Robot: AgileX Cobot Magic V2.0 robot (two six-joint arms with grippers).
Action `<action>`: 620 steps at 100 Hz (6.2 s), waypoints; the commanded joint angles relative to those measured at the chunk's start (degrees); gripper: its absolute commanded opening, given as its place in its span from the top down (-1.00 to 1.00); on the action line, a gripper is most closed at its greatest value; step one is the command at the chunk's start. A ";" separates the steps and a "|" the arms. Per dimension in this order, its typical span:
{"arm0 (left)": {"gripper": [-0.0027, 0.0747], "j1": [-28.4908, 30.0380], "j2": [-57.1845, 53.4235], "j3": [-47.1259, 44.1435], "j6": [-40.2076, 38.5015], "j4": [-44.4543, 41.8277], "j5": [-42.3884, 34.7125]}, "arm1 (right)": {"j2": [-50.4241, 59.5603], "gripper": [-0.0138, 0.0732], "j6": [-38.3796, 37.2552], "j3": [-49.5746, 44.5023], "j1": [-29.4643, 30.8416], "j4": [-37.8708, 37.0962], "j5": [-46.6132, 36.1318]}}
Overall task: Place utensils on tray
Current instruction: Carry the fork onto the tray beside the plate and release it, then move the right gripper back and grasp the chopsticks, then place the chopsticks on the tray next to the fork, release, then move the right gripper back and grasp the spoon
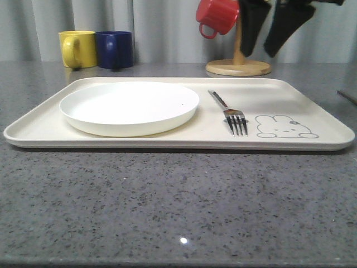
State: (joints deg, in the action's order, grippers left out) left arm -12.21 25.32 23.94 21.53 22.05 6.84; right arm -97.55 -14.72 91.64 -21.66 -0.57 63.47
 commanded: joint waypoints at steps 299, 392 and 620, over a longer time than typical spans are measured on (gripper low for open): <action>0.98 -0.54 0.18 1.49 0.01 0.24 -4.05 | 0.85 0.81 -7.99 -9.75 1.89 6.52 -13.24; 0.98 -0.54 0.18 1.49 0.01 0.24 -4.05 | 2.16 -0.03 -4.50 -9.14 3.27 4.59 -10.12; 0.98 -0.54 0.18 1.49 0.01 0.24 -4.05 | -3.74 0.24 18.83 -8.12 33.00 4.09 -1.25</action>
State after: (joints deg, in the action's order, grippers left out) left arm -12.21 25.32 23.94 21.53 22.05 6.84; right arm -103.23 3.54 82.06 11.07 3.72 61.90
